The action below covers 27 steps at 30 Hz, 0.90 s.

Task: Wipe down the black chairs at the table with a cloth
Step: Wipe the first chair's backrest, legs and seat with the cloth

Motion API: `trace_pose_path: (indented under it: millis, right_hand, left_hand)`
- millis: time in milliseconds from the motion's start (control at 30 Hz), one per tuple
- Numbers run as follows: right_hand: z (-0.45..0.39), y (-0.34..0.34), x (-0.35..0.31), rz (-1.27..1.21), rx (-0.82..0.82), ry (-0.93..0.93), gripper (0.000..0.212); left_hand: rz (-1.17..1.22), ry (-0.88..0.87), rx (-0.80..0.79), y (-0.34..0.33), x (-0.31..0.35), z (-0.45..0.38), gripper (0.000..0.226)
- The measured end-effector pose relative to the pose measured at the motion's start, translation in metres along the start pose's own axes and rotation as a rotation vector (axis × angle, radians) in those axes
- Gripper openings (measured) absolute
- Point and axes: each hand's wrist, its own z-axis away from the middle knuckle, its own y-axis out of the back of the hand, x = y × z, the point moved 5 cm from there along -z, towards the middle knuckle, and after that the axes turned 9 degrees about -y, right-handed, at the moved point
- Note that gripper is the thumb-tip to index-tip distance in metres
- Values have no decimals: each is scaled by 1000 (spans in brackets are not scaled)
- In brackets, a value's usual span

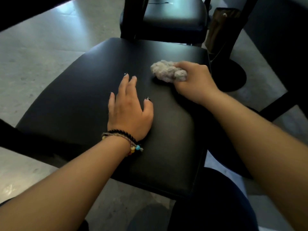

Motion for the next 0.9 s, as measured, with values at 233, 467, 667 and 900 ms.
trace_pose_path:
  millis: [233, 467, 667, 900]
  right_hand:
    - [124, 1, -26, -162, 60, 72, 37]
    - [252, 0, -17, -345, 123, 64, 57]
    - [201, 5, 16, -680, 429, -523, 44]
    - [171, 4, 22, -611, 354, -577, 57]
  left_hand:
    - [20, -9, 6, 0, 2, 0, 57]
    - [-34, -49, -47, -2, 3, 1, 46]
    - [-163, -243, -244, -11, 10, 8, 56]
    - [-149, -230, -283, -7, 14, 8, 50]
